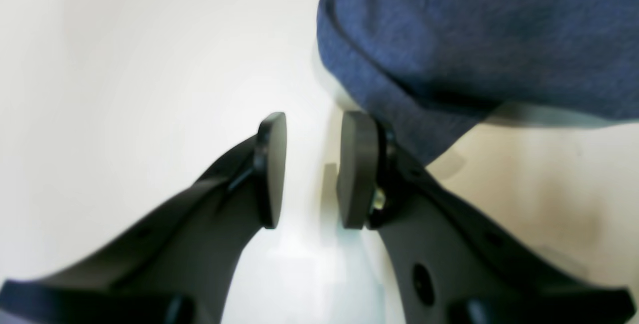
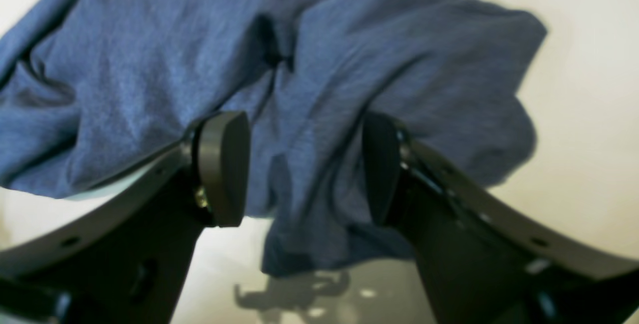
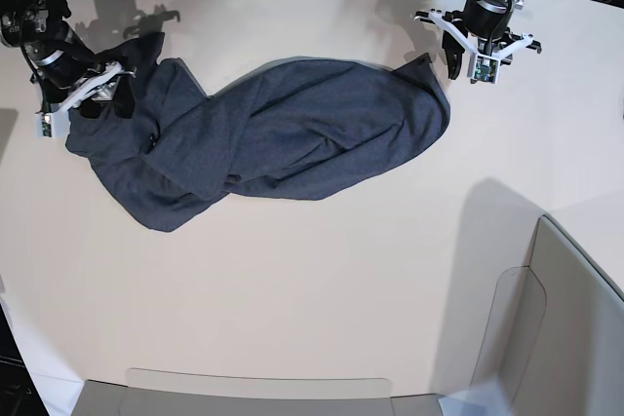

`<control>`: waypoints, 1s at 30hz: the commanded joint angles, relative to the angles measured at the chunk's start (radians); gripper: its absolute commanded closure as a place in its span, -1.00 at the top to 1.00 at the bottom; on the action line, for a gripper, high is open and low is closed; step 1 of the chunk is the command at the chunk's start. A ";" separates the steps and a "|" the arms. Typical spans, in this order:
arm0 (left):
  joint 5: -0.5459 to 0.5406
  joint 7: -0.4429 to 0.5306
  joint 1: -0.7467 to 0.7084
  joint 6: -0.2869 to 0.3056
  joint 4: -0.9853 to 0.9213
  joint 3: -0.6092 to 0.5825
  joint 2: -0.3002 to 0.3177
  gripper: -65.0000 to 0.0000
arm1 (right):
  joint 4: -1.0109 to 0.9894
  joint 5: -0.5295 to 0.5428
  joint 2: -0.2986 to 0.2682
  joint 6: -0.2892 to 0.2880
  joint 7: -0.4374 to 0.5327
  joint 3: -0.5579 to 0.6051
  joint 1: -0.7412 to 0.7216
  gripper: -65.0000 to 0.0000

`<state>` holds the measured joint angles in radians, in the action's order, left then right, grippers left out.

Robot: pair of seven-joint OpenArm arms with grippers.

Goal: Layout the t-shirt on the table in an organized manner, then fold the t-shirt properly
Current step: 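Drag the held fabric with the right gripper away from the left gripper, then regrasp the shirt edge with the right gripper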

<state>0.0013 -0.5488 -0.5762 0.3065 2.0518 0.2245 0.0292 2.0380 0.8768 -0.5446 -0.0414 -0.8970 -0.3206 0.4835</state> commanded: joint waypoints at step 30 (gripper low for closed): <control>-0.005 0.019 -0.005 -0.005 0.008 -0.027 0.004 -0.48 | 0.006 -0.482 0.203 -0.154 0.017 0.097 0.145 0.04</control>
<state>0.0006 -0.5488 -0.5762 0.3069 2.0441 0.1963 0.0284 2.0300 0.3916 -0.3305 -0.1944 -0.8978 -0.2173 0.6273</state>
